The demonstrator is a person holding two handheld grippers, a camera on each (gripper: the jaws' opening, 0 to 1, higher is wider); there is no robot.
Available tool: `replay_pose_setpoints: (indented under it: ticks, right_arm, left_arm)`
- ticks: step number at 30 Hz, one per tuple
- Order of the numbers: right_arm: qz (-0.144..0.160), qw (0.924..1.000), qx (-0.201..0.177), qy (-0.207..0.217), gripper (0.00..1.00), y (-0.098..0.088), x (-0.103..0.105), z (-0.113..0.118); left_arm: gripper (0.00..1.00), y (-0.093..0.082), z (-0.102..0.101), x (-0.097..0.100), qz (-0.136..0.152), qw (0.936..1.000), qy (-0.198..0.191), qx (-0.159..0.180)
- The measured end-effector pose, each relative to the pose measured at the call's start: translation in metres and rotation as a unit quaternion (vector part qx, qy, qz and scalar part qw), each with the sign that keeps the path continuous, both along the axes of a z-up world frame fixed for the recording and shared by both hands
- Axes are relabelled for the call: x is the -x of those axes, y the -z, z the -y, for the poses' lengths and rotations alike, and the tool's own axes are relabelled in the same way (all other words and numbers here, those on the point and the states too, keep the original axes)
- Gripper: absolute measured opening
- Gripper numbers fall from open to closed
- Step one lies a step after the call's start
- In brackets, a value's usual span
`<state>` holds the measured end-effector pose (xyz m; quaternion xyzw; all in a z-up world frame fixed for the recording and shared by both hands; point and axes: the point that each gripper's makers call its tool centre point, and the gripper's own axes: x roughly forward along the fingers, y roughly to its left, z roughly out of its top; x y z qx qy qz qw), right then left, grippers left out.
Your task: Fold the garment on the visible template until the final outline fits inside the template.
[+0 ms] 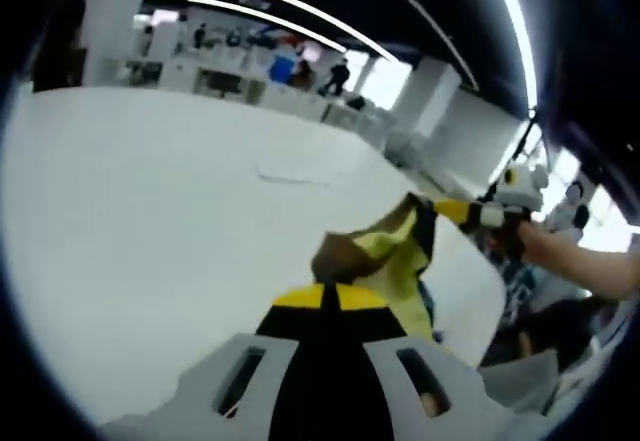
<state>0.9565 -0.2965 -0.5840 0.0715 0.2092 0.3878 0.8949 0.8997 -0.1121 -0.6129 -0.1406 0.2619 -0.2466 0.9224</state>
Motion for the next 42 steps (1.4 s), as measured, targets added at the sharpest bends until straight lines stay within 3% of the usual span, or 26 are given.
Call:
replay_pose_setpoints:
  ticks: [5, 9, 17, 19, 22, 27, 30, 34, 37, 40, 42]
  right_arm:
    - [0.046, 0.9987, -0.017, 0.011, 0.01, -0.038, 0.010, 0.009]
    - [0.089, 0.9954, -0.031, 0.021, 0.01, -0.075, 0.019, 0.016]
    - [0.146, 0.9874, -0.051, 0.032, 0.01, -0.130, 0.038, 0.022]
    - [0.163, 0.9847, -0.051, 0.034, 0.01, -0.145, 0.043, 0.023]
    - [0.208, 0.9775, -0.013, 0.030, 0.01, -0.166, 0.051, 0.027]
    - [0.243, 0.9688, -0.033, 0.037, 0.01, -0.206, 0.066, 0.030]
    - [0.271, 0.9612, -0.035, 0.039, 0.01, -0.228, 0.073, 0.031]
    - [0.287, 0.9553, -0.057, 0.039, 0.01, -0.253, 0.083, 0.032]
    - [0.307, 0.9492, -0.063, 0.030, 0.01, -0.270, 0.093, 0.032]
    - [0.324, 0.9436, -0.060, 0.033, 0.01, -0.282, 0.105, 0.035]
    - [0.329, 0.9418, -0.061, 0.035, 0.01, -0.286, 0.108, 0.038]
  left_arm:
    - [0.00, -0.035, 0.006, 0.004, 0.053, 0.9986, -0.001, 0.001]
    - [0.00, -0.071, 0.012, 0.008, 0.116, 0.9932, 0.004, -0.012]
    - [0.00, -0.128, 0.016, 0.020, 0.186, 0.9814, 0.017, -0.044]
    - [0.00, -0.144, 0.016, 0.024, 0.206, 0.9777, 0.014, -0.040]
    - [0.00, -0.167, 0.015, 0.028, 0.233, 0.9722, 0.007, -0.027]
    - [0.00, -0.210, 0.017, 0.039, 0.304, 0.9510, 0.003, -0.056]
    - [0.00, -0.234, 0.020, 0.048, 0.341, 0.9385, 0.000, -0.053]
    - [0.00, -0.252, 0.020, 0.056, 0.356, 0.9331, -0.002, -0.050]
    - [0.00, -0.267, 0.019, 0.062, 0.380, 0.9224, -0.005, -0.067]
    - [0.00, -0.285, 0.021, 0.074, 0.411, 0.9076, 0.000, -0.086]
    - [0.00, -0.291, 0.020, 0.078, 0.413, 0.9073, -0.004, -0.080]
